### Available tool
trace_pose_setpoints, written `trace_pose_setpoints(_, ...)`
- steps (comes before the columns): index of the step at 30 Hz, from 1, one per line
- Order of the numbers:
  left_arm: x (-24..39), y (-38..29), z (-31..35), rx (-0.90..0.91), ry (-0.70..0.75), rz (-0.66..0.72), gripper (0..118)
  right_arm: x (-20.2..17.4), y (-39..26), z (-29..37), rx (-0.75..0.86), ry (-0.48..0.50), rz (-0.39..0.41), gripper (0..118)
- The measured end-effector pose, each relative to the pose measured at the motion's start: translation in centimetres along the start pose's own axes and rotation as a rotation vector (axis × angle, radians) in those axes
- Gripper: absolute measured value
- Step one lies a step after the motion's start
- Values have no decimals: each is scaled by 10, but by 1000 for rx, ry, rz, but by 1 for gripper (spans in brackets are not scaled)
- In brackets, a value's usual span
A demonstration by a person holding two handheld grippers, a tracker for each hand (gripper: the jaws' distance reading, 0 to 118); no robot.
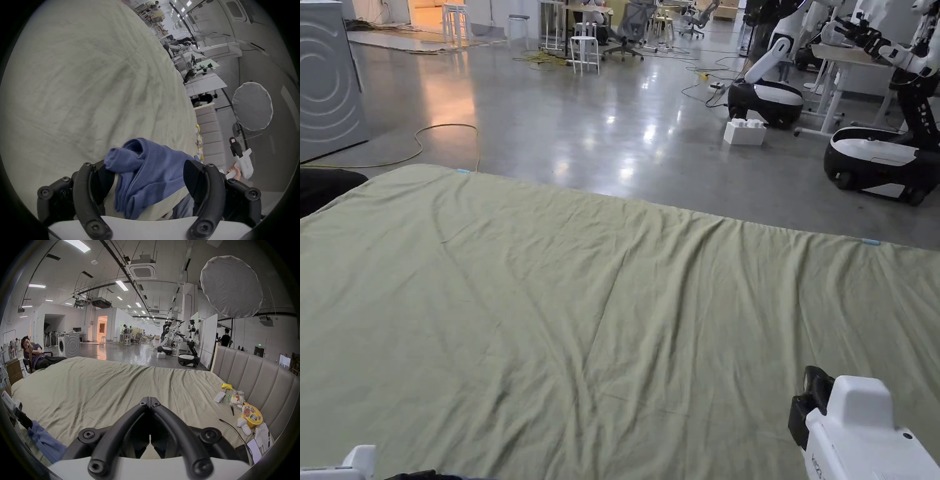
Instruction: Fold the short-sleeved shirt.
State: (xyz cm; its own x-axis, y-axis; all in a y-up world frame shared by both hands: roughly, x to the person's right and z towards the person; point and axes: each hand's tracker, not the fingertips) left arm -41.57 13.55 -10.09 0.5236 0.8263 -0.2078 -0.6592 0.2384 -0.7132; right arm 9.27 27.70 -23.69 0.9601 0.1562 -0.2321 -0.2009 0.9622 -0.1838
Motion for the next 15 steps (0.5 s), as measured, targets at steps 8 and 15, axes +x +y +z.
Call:
trace_pose_setpoints(8, 12, -9, -23, -10, 65, -86, 25, -6, -5, 0, 0, 22, -34, 0)
trace_pose_setpoints(15, 30, -8, -20, -31, 153, -167, 17, -8, -7, 1, 1, 3, -29, 0)
